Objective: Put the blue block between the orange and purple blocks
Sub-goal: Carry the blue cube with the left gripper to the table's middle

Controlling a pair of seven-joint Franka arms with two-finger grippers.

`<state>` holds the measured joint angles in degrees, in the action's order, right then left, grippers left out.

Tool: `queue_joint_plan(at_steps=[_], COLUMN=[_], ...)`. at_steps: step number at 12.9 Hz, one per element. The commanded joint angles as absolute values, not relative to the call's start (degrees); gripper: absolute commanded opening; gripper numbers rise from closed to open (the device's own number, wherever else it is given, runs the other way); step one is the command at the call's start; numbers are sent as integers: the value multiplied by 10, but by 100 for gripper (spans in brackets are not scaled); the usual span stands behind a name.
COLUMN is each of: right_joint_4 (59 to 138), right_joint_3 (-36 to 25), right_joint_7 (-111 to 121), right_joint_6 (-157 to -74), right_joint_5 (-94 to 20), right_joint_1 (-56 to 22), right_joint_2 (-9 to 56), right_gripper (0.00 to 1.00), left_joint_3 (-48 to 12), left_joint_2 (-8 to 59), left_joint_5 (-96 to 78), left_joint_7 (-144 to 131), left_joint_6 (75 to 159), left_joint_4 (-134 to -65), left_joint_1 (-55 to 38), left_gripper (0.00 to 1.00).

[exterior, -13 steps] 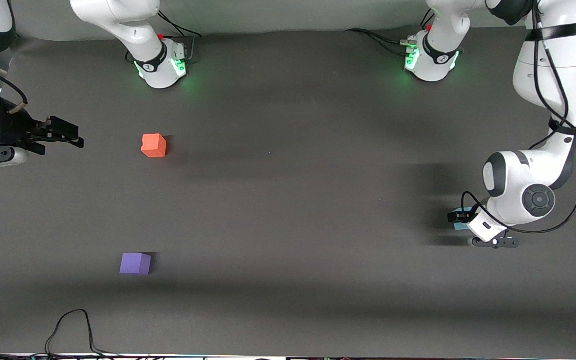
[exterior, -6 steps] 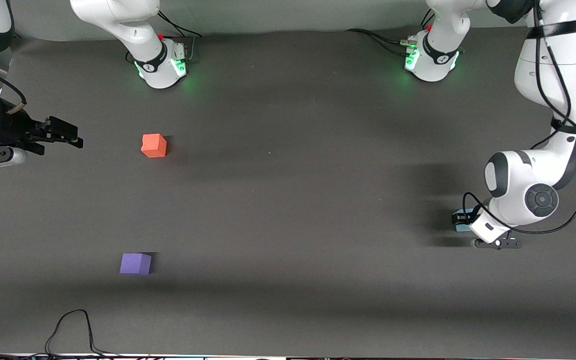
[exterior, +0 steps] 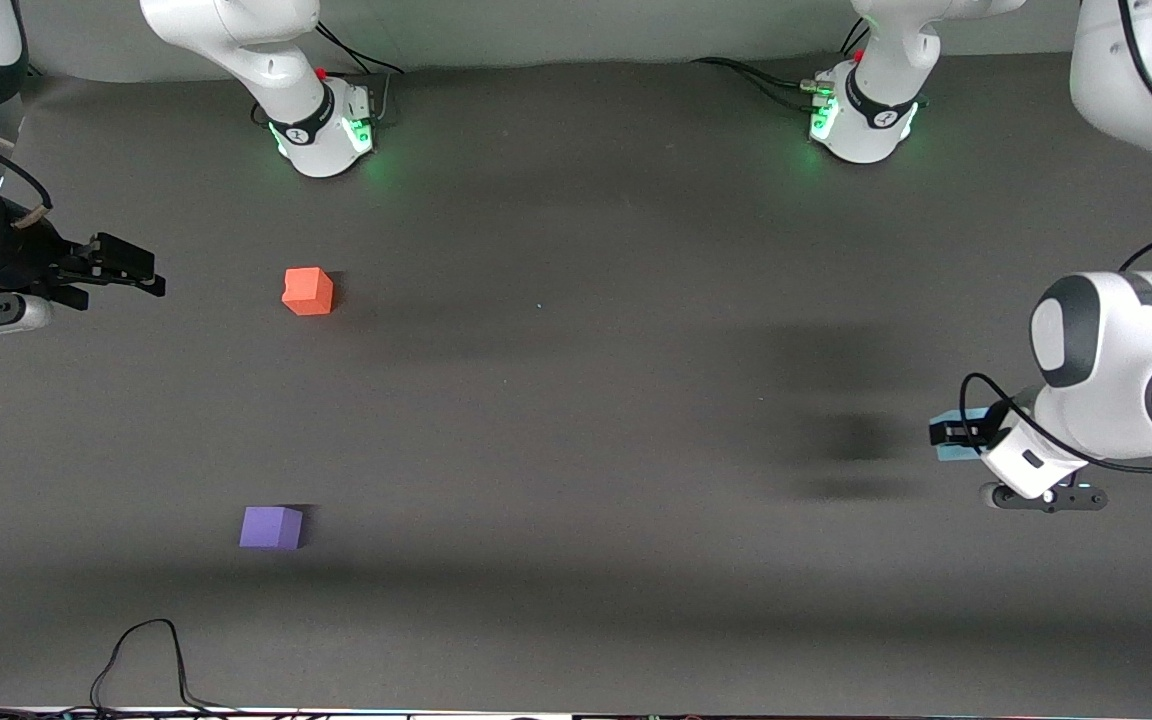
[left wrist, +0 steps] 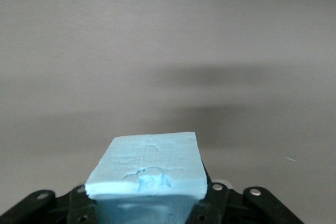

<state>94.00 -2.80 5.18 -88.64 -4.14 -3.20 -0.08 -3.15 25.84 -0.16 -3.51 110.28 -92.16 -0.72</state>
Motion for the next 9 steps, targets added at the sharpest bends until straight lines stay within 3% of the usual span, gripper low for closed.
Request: queue_joint_plan(at_steps=[1,4,9], right_joint_4=[945,945,945], right_joint_3=[-33,-33,-33], right_joint_7=[64,63,63], right_joint_6=[-882,-882,-882], right_joint_5=[-39,-39,-39], right_joint_1=[-38,-38,-38], right_joint_2=[-11,-11,-11], right_gripper=[100,100,100], left_joint_3=[-68,-84,-82], left_joint_2=[265,293,392], left_joint_5=[-4,-4,3], left_joint_7=[-160,-325,-472], left_joint_6=[1057,1067,1090], left_joint_4=[-870,-846,-712], left_joint_1=[-64,-168,-341], left_gripper=[43,43,43])
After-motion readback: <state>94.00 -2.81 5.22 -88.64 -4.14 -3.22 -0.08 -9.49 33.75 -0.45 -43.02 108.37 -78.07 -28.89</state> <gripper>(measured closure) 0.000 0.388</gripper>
